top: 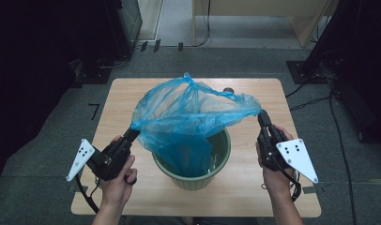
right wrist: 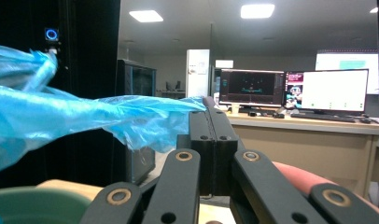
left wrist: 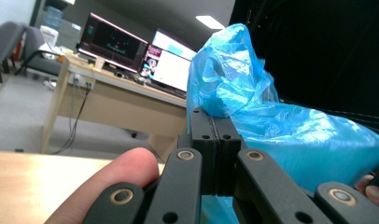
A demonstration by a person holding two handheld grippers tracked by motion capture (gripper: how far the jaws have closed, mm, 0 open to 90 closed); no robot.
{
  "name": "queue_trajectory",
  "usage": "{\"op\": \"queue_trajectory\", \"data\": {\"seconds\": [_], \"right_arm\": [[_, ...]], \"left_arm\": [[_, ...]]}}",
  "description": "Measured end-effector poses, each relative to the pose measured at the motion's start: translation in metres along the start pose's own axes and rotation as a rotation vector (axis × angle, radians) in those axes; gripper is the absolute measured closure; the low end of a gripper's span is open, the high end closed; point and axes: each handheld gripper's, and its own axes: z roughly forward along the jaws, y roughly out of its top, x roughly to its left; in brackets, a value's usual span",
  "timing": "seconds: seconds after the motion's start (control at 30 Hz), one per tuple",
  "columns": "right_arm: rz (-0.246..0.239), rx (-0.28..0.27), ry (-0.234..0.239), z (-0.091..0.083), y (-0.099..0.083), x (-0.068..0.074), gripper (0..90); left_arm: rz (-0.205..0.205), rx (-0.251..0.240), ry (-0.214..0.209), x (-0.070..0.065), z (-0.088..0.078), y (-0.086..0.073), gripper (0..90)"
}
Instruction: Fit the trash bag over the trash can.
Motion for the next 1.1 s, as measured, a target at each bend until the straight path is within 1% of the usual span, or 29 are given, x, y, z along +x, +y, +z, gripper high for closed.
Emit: {"op": "queue_trajectory", "data": {"seconds": [0.03, 0.07, 0.1, 0.13, 0.17, 0.2, 0.23, 0.27, 0.3, 0.33, 0.37, 0.4, 0.43, 0.47, 0.5, 0.53, 0.57, 0.6, 0.63, 0.67, 0.7, 0.73, 0.77, 0.8, 0.83, 0.9, 1.0, 1.07, 1.1], "right_arm": [[-0.014, 0.006, -0.005, -0.008, -0.005, 0.002, 90.0], [-0.014, 0.006, -0.005, -0.008, -0.005, 0.002, 90.0], [-0.042, 0.024, -0.010, -0.015, -0.009, 0.005, 90.0], [-0.042, 0.024, -0.010, -0.015, -0.009, 0.005, 90.0], [-0.046, 0.032, -0.010, -0.020, -0.012, 0.006, 90.0], [-0.050, 0.044, -0.012, -0.030, -0.016, 0.007, 90.0], [-0.050, 0.044, -0.012, -0.030, -0.016, 0.007, 90.0], [-0.061, 0.065, -0.010, -0.037, -0.022, 0.009, 90.0], [-0.073, 0.079, -0.010, -0.043, -0.027, 0.010, 90.0], [-0.073, 0.079, -0.010, -0.043, -0.027, 0.010, 90.0], [-0.078, 0.093, -0.010, -0.046, -0.033, 0.011, 90.0], [-0.085, 0.106, -0.010, -0.049, -0.037, 0.011, 90.0], [-0.094, 0.149, -0.009, -0.055, -0.051, 0.011, 90.0], [-0.098, 0.161, -0.011, -0.056, -0.055, 0.010, 90.0], [-0.098, 0.161, -0.011, -0.056, -0.055, 0.010, 90.0], [-0.098, 0.194, -0.020, -0.058, -0.066, 0.007, 90.0], [-0.098, 0.194, -0.020, -0.058, -0.066, 0.007, 90.0], [-0.094, 0.204, -0.024, -0.059, -0.069, 0.006, 90.0], [-0.102, 0.214, -0.029, -0.059, -0.073, 0.005, 90.0], [-0.102, 0.214, -0.029, -0.059, -0.073, 0.005, 90.0], [-0.094, 0.230, -0.028, -0.059, -0.079, 0.005, 90.0], [-0.094, 0.230, -0.028, -0.059, -0.079, 0.005, 90.0], [-0.089, 0.252, -0.022, -0.059, -0.086, 0.007, 90.0], [-0.086, 0.264, -0.015, -0.059, -0.089, 0.009, 90.0], [-0.086, 0.264, -0.015, -0.059, -0.089, 0.009, 90.0], [-0.096, 0.281, 0.004, -0.059, -0.094, 0.014, 90.0], [-0.097, 0.286, 0.026, -0.060, -0.096, 0.021, 90.0], [-0.097, 0.281, 0.042, -0.061, -0.095, 0.027, 90.0], [-0.101, 0.278, 0.053, -0.061, -0.095, 0.029, 90.0]], "left_arm": [[-0.010, 0.006, -0.003, 0.001, -0.008, -0.004, 89.9], [-0.010, 0.006, -0.003, 0.001, -0.008, -0.004, 90.0], [-0.015, 0.006, -0.012, 0.002, -0.019, -0.010, 90.0], [-0.015, 0.006, -0.012, 0.002, -0.019, -0.010, 90.0], [-0.008, 0.010, -0.019, 0.002, -0.025, -0.012, 90.0], [0.011, 0.006, -0.027, 0.002, -0.037, -0.019, 90.0], [0.011, 0.006, -0.027, 0.002, -0.037, -0.019, 90.0], [0.005, 0.006, -0.036, 0.003, -0.041, -0.023, 90.0], [0.012, 0.016, -0.049, 0.005, -0.051, -0.033, 90.0], [0.012, 0.016, -0.049, 0.005, -0.051, -0.033, 89.9], [0.019, 0.019, -0.056, 0.006, -0.054, -0.037, 89.9], [0.031, 0.032, -0.061, 0.008, -0.059, -0.044, 89.9], [0.047, 0.059, -0.068, 0.011, -0.063, -0.055, 90.0], [0.047, 0.059, -0.068, 0.011, -0.063, -0.055, 90.0], [0.024, 0.072, -0.080, 0.014, -0.064, -0.062, 90.0], [0.002, 0.078, -0.090, 0.017, -0.065, -0.066, 90.0], [-0.014, 0.082, -0.101, 0.018, -0.066, -0.069, 90.0], [-0.018, 0.088, -0.107, 0.019, -0.065, -0.071, 90.0], [-0.005, 0.104, -0.111, 0.019, -0.065, -0.074, 90.0], [0.020, 0.128, -0.113, 0.018, -0.064, -0.078, 90.0], [0.030, 0.142, -0.113, 0.017, -0.063, -0.080, 90.0], [0.050, 0.170, -0.106, 0.017, -0.060, -0.085, 90.0], [0.061, 0.187, -0.094, 0.018, -0.058, -0.088, 90.0], [0.063, 0.218, -0.052, 0.017, -0.052, -0.095, 90.0], [0.063, 0.218, -0.052, 0.017, -0.052, -0.095, 90.0], [0.057, 0.230, -0.004, 0.017, -0.047, -0.098, 90.0], [0.059, 0.256, 0.081, 0.020, -0.037, -0.104, 89.9], [0.051, 0.272, 0.121, 0.024, -0.032, -0.107, 89.9], [0.044, 0.277, 0.129, 0.026, -0.029, -0.108, 89.9]]}}
